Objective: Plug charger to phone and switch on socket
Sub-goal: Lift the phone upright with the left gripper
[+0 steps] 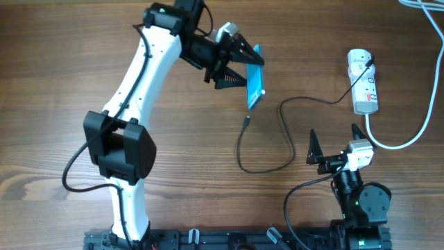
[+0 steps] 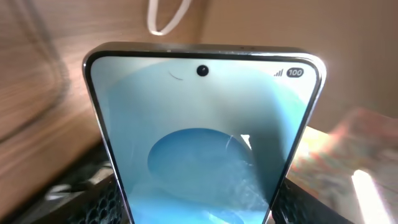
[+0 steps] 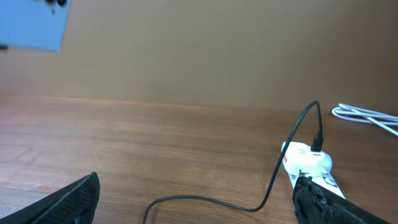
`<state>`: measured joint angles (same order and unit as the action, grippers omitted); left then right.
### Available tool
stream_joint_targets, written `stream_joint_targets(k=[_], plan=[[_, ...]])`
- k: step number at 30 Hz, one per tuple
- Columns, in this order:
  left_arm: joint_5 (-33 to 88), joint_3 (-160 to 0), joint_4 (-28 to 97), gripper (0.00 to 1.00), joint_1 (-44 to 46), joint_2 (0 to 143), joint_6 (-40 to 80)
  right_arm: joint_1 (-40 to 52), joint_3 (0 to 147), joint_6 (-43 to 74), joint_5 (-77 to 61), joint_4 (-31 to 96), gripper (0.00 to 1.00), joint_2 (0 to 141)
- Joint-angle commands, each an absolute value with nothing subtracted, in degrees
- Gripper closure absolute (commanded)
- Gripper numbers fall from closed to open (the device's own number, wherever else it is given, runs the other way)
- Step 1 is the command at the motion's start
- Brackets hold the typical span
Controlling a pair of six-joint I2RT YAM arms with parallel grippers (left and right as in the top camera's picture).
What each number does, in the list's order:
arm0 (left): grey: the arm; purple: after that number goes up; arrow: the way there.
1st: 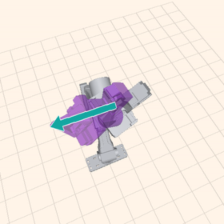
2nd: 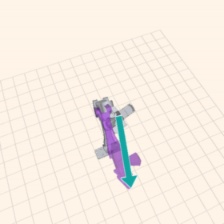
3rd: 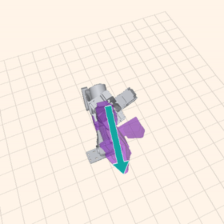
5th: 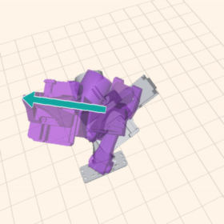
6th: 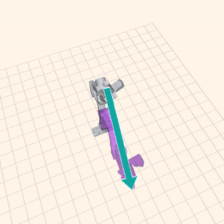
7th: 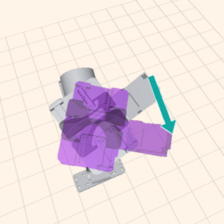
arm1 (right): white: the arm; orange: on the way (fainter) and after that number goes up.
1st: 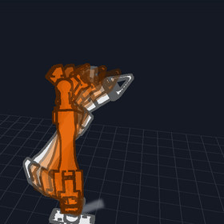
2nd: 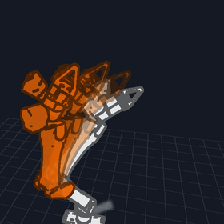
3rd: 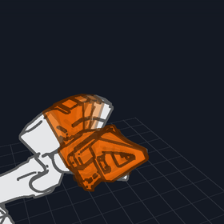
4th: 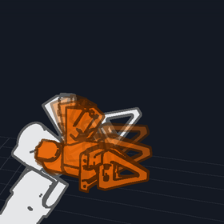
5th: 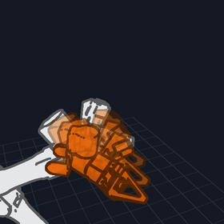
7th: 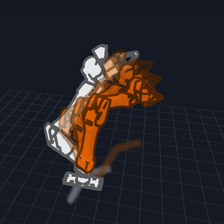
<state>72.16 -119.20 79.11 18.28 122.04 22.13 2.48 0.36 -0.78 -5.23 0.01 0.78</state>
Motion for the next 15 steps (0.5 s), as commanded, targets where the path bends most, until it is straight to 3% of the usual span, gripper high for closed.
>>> stream_joint_targets(k=[1, 15], plan=[[88.0, -119.3, 79.1, 0.26, 15.3, 119.9, 21.5, 2.6, 0.3, -1.4, -4.4, -0.1, 0.00, 0.4], [90.3, -119.3, 79.1, 0.25, 12.1, 119.9, 26.4, 2.6, 0.3, -1.2, -4.9, -0.2, 0.00, 0.4]])
